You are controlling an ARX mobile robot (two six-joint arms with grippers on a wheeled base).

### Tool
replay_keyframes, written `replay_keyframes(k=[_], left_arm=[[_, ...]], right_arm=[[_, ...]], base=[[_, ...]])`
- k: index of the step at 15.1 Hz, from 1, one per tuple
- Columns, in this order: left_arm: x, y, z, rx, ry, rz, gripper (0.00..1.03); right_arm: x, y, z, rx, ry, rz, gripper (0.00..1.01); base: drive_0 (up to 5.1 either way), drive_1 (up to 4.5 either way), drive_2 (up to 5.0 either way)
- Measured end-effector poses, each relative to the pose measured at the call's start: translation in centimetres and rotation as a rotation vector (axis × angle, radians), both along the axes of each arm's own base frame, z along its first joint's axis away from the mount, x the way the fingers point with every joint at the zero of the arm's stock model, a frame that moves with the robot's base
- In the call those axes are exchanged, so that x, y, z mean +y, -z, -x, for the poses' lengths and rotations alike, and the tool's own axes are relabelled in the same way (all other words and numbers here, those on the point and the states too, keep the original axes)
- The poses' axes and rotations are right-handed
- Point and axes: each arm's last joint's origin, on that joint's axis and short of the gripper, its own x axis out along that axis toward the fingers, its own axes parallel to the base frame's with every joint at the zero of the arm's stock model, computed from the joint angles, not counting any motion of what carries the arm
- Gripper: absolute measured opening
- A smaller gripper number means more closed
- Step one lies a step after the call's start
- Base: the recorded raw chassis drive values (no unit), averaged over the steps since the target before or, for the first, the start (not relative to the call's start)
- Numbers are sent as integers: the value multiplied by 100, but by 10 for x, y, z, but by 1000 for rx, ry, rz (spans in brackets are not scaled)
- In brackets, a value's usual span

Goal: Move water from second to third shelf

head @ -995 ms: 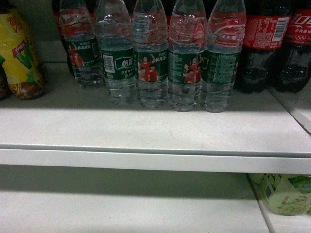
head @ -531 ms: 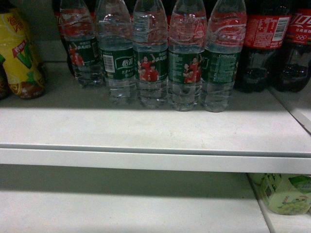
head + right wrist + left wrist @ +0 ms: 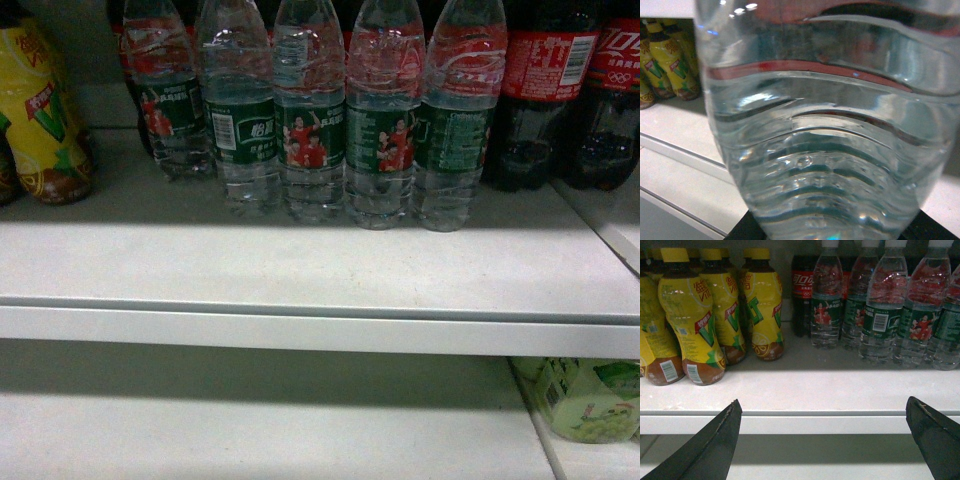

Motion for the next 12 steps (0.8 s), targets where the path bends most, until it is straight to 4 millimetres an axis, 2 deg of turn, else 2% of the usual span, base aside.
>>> replay_keyframes(k=[12], left_arm=[[0,0,0,0,0,0,98]], right_arm=[[0,3,0,9,0,-5,39]], base=[[0,0,0]])
